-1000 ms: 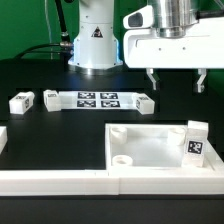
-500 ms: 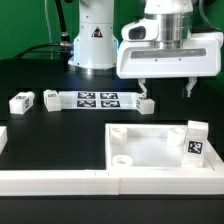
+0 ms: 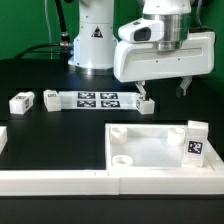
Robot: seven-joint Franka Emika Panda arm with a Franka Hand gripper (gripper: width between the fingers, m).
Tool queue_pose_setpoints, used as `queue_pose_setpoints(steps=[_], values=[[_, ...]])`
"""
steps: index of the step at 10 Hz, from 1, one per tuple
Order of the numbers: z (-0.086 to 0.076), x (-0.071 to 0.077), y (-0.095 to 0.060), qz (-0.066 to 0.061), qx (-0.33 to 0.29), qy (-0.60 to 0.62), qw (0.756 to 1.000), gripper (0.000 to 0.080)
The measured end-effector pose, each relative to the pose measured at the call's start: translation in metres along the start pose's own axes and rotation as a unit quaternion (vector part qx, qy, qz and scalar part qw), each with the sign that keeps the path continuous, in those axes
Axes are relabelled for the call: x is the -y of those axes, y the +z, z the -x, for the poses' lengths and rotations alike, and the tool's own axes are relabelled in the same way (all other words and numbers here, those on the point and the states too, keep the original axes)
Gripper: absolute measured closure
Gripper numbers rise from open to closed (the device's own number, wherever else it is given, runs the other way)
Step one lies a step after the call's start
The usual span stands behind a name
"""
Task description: Assemble square table
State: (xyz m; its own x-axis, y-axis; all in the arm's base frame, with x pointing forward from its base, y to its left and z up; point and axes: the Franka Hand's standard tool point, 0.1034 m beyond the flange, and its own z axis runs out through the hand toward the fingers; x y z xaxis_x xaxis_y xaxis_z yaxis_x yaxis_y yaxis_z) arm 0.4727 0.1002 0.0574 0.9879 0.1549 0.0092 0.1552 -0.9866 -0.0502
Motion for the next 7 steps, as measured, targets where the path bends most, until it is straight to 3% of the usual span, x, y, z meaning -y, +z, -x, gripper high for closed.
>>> queue_pose_setpoints(steps=[1,3,4,7], values=[[0.016,0.004,0.007,-0.003,0.036,-0.001,0.999,0.0150],[0.031,-0.001,0.015,-0.003,0.060,0.006,0.998,0.0150],[0.043,0.002,0.015,-0.005,0.114,0.010,0.993,0.0150],[0.042,0.004,0.015,-0.013,0.196,0.010,0.980,0.0150]])
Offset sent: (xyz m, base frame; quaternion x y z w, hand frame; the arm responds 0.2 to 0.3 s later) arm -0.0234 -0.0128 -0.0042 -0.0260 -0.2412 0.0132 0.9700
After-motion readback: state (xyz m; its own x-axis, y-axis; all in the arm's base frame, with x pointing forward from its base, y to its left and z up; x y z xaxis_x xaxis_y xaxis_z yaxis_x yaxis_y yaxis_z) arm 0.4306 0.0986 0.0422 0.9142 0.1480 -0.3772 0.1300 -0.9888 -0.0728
